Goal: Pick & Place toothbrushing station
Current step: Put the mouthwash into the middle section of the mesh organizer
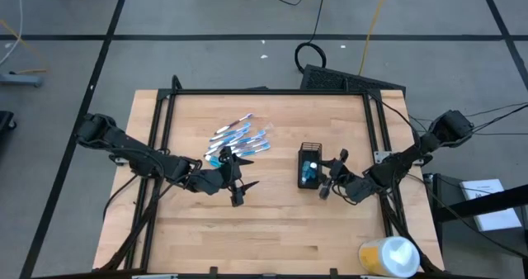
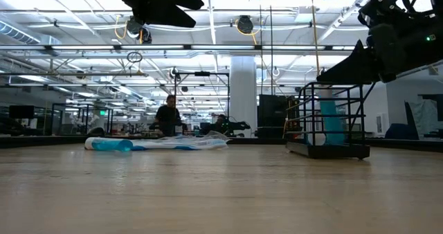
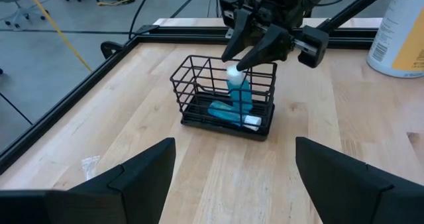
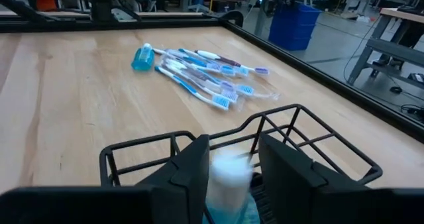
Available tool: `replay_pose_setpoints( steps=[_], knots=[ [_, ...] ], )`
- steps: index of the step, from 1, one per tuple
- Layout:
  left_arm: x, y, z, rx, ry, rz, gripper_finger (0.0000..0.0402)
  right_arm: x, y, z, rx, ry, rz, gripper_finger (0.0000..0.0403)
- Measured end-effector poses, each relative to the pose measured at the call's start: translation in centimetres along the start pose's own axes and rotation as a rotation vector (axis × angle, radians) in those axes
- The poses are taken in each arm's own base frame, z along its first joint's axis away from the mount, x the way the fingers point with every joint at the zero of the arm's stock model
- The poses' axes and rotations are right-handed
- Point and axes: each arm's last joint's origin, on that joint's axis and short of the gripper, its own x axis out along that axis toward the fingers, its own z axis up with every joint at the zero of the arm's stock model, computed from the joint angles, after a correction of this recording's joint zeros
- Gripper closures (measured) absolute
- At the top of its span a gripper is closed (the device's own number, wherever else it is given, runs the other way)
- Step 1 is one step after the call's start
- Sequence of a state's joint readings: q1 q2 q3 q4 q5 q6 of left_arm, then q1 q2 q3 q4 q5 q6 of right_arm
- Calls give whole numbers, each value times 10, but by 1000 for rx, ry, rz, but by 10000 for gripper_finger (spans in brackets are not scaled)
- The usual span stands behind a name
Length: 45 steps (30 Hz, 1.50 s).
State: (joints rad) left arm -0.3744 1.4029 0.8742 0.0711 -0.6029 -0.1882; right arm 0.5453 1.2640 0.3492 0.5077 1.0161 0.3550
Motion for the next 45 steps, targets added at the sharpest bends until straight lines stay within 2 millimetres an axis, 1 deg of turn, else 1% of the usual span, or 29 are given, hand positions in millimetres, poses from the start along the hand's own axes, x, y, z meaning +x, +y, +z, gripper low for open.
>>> replay_pose_setpoints(
  steps=[10, 14, 22, 26, 28, 33, 36, 39, 42, 45],
  knots=[
    [0, 0, 0, -2, 0, 0, 91, 0, 0, -1, -24, 4, -2, 280],
    [0, 0, 0, -2, 0, 0, 91, 0, 1, 3, -39, -19, 6, 280],
    [0, 0, 0, -14, 0, 0, 91, -2, 6, 23, -38, -150, 33, 278],
    [0, 0, 0, -117, 0, -1, 92, -5, 6, 37, -6, -233, 38, 278],
    [0, 0, 0, -160, 0, 0, 91, -8, 4, 46, 36, -277, 47, 277],
    [0, 1, 0, -184, -1, 3, 91, -22, -8, 67, 92, -358, 181, 269],
    [2, 3, 1, -196, -7, 12, 91, -32, -18, 79, 85, -402, 234, 255],
    [4, 6, 0, -259, 21, -10, 91, -40, -29, 88, 58, -440, 232, 228],
    [7, 12, -10, -360, 136, -14, 92, -45, -36, 92, 50, -457, 225, 190],
    [7, 25, -27, -488, 296, 105, 92, -46, -38, 92, 24, -449, 221, 152]
  ],
)
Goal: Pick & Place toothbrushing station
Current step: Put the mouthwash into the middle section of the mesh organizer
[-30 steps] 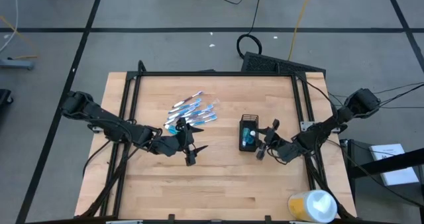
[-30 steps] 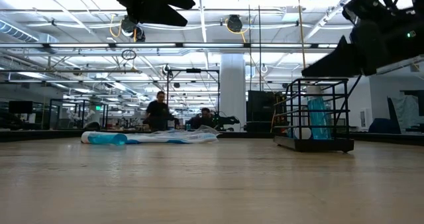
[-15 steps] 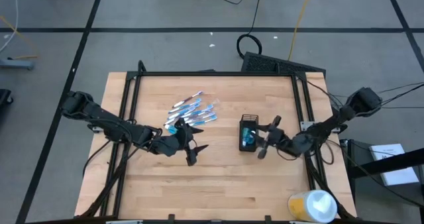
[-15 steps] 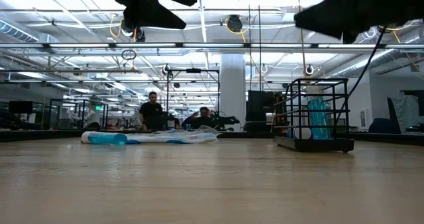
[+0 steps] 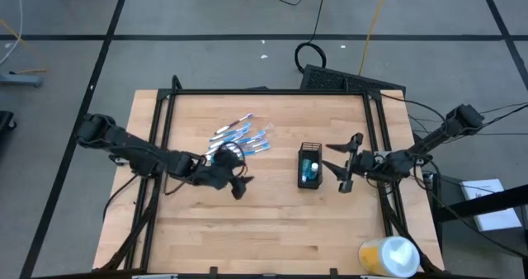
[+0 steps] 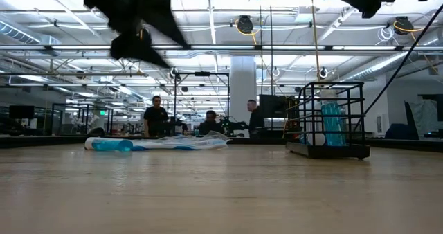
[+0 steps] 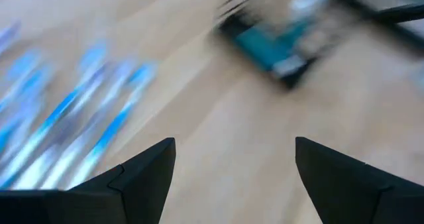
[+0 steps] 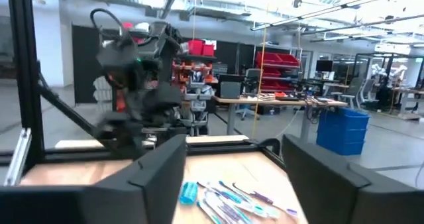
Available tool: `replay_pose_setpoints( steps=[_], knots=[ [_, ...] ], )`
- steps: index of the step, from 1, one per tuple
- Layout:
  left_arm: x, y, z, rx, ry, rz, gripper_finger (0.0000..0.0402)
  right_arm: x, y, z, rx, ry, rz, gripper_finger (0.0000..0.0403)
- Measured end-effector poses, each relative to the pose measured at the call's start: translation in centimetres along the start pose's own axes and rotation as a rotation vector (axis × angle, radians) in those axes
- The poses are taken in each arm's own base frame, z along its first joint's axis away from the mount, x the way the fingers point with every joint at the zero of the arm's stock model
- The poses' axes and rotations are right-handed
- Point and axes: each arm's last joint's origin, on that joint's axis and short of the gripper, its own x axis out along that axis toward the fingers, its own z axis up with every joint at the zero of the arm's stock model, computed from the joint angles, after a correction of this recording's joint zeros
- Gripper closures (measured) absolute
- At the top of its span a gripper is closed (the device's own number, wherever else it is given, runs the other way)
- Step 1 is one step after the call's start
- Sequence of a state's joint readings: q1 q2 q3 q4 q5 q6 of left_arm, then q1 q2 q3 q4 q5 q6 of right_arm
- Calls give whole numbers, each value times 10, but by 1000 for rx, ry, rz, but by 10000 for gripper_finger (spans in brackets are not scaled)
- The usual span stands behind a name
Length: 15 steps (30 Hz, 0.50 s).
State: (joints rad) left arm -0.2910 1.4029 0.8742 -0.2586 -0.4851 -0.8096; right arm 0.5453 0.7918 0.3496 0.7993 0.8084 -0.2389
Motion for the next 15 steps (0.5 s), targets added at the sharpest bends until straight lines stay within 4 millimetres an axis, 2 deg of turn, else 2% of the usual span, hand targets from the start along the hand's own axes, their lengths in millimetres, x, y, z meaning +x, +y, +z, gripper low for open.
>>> replay_pose_setpoints(
  steps=[4, 8, 15],
  knots=[
    [-1, 24, -14, -145, 170, 209, 92, 0, -1, -1, -54, 11, -28, 117],
    [-8, 44, -24, -259, 245, 425, 92, 0, -2, -4, -95, 51, -76, 105],
    [-16, 59, -29, -237, 303, 589, 92, 0, -1, -9, -137, 86, -64, 113]
  ],
)
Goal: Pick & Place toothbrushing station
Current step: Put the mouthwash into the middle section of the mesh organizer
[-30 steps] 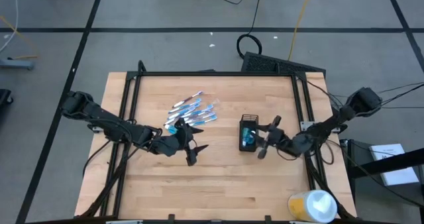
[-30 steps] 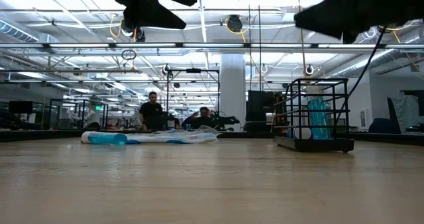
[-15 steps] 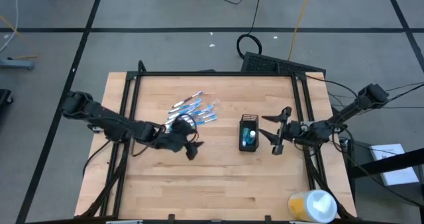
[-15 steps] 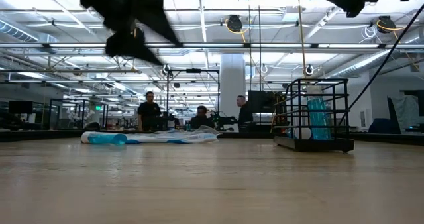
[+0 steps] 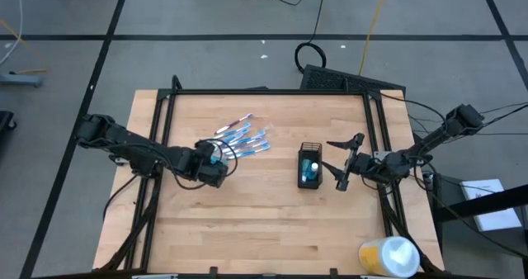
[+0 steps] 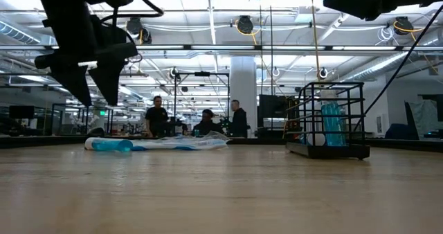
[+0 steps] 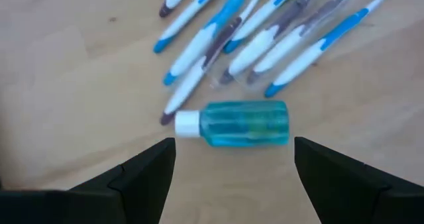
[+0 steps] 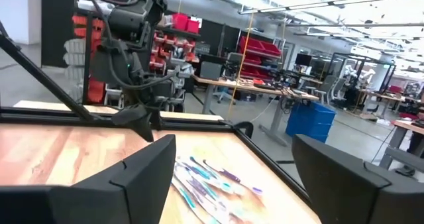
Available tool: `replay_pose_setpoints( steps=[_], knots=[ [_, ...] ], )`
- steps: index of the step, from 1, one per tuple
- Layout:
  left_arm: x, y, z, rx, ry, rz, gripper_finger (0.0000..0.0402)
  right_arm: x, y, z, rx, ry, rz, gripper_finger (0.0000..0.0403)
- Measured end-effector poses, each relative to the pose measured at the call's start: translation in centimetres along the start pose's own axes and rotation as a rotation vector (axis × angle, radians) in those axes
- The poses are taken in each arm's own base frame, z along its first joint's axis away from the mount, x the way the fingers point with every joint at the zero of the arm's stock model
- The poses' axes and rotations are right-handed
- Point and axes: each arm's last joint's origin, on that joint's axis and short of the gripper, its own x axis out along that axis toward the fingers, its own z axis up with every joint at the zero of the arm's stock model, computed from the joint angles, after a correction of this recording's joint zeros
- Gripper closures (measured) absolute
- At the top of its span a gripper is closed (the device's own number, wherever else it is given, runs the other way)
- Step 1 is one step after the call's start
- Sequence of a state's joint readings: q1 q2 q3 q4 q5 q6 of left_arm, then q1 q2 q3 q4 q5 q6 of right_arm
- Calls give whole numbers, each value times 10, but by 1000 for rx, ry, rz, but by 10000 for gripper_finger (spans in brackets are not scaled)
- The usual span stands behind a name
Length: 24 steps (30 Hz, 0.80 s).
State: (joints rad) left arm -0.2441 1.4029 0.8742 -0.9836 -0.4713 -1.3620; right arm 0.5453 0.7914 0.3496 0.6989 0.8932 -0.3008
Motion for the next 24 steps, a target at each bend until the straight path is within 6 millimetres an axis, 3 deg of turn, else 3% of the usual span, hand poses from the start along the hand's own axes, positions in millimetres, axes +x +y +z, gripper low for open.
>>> replay_pose_setpoints(
  steps=[8, 16, 24],
  knots=[
    [12, 7, 2, -13, 72, 27, 92, 0, 0, 0, -1, 2, 1, 119],
    [45, 7, -11, -117, 28, -114, 92, 0, 0, 0, 4, 0, 0, 120],
    [52, 0, -14, -30, 27, -241, 92, 0, 0, 0, 26, 0, 0, 121]
  ],
)
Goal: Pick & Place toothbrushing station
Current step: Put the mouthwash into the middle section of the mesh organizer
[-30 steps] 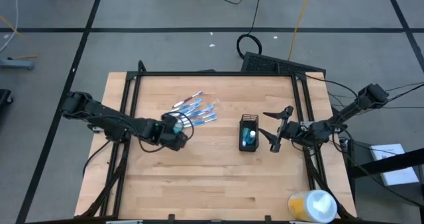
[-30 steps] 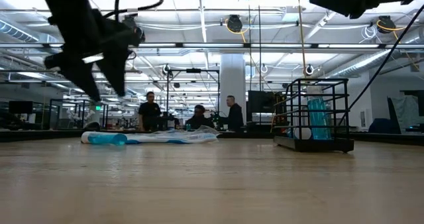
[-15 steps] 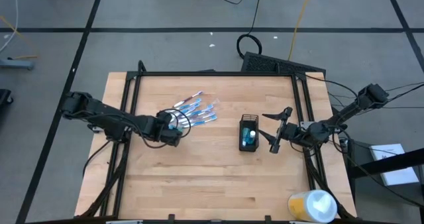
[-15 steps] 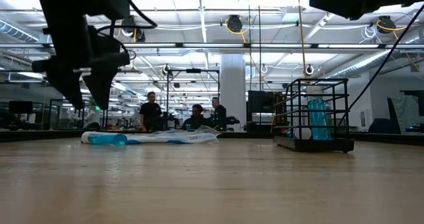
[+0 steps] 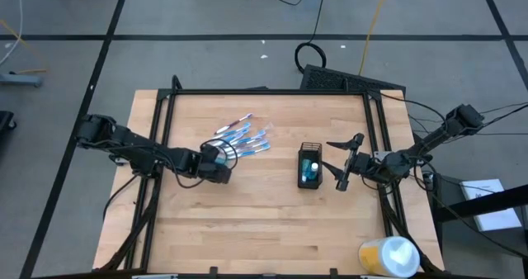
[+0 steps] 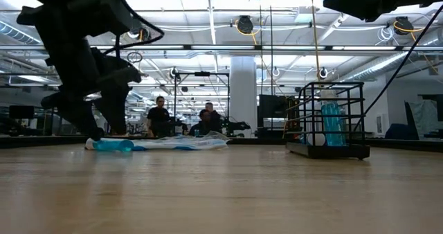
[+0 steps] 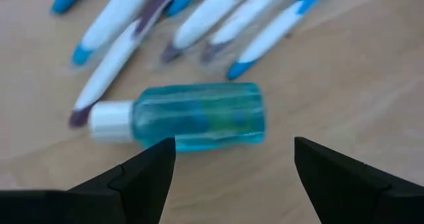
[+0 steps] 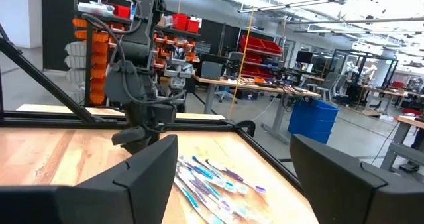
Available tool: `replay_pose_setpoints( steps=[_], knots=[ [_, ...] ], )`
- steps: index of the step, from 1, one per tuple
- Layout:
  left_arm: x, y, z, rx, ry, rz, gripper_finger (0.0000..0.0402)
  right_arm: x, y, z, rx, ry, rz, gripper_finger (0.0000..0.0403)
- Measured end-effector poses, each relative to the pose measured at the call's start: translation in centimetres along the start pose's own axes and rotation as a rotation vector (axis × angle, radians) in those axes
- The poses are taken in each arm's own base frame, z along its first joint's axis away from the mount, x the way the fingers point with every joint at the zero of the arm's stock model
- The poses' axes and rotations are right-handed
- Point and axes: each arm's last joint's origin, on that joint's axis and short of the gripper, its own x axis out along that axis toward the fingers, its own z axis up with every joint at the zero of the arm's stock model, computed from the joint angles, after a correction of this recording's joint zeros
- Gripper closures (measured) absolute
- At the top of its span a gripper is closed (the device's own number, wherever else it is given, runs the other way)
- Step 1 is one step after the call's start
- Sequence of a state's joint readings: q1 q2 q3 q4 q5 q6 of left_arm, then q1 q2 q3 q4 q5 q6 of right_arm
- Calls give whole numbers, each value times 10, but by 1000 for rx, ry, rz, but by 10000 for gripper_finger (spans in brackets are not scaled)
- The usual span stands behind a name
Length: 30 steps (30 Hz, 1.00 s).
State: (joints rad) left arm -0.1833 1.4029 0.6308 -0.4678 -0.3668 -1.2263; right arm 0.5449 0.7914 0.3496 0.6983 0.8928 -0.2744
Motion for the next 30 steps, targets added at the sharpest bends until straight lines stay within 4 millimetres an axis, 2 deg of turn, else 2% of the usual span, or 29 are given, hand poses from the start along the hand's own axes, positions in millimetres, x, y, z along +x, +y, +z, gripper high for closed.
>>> replay_pose_setpoints(
  steps=[7, 12, 16, 23, 30],
  knots=[
    [-1, -10, 4, 224, -63, -91, 92, 0, 0, 0, 0, 0, 0, 122],
    [1, -7, 12, 107, -175, -25, 92, 0, 0, 0, 0, 0, -2, 122],
    [7, -5, 16, 78, -210, 19, 92, 1, -1, 0, 6, 2, -12, 125],
    [25, -16, 15, 152, -103, -91, 92, 2, -2, -1, 16, 6, -12, 126],
    [24, -25, 5, 147, 92, -250, 92, 2, -2, -1, 16, 6, -12, 129]
  ],
)
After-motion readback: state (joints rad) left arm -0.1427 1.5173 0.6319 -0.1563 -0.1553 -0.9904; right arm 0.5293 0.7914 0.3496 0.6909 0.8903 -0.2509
